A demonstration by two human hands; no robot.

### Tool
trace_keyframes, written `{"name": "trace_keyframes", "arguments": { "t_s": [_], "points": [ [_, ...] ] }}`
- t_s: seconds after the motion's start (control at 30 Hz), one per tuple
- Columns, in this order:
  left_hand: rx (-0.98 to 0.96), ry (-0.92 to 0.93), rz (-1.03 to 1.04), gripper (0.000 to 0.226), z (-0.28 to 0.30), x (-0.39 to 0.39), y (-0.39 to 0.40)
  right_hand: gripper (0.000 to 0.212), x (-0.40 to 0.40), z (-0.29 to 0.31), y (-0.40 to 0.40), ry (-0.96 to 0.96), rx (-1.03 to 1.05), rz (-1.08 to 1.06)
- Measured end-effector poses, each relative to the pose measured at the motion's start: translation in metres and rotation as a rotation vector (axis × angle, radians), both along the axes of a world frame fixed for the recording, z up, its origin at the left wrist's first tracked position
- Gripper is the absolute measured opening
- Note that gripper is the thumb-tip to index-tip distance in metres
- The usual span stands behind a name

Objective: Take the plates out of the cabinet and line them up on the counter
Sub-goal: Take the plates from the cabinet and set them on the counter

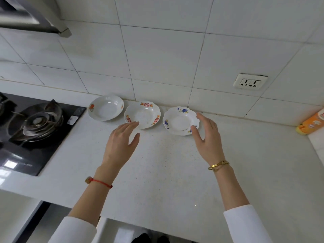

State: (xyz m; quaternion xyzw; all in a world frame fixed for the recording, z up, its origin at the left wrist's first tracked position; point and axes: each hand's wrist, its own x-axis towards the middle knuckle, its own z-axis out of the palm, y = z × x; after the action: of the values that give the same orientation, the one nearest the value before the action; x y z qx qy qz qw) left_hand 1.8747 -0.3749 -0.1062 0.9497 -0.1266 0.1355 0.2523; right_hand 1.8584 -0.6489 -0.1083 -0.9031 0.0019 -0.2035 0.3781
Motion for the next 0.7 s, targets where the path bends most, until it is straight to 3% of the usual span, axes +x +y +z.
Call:
{"name": "trace_keyframes", "arguments": {
  "t_s": [0.2, 0.7],
  "points": [
    [-0.010, -0.047, 0.059, 0.038, 0.020, -0.066, 0.043, 0.032, -0.056, 0.035, 0.041, -0.199, 0.268, -0.024],
    [-0.045, -0.103, 0.006, 0.038, 0.028, -0.212, 0.190, 0.045, -0.208, 0.024, 0.186, -0.170, 0.102, -0.016]
  ]
}}
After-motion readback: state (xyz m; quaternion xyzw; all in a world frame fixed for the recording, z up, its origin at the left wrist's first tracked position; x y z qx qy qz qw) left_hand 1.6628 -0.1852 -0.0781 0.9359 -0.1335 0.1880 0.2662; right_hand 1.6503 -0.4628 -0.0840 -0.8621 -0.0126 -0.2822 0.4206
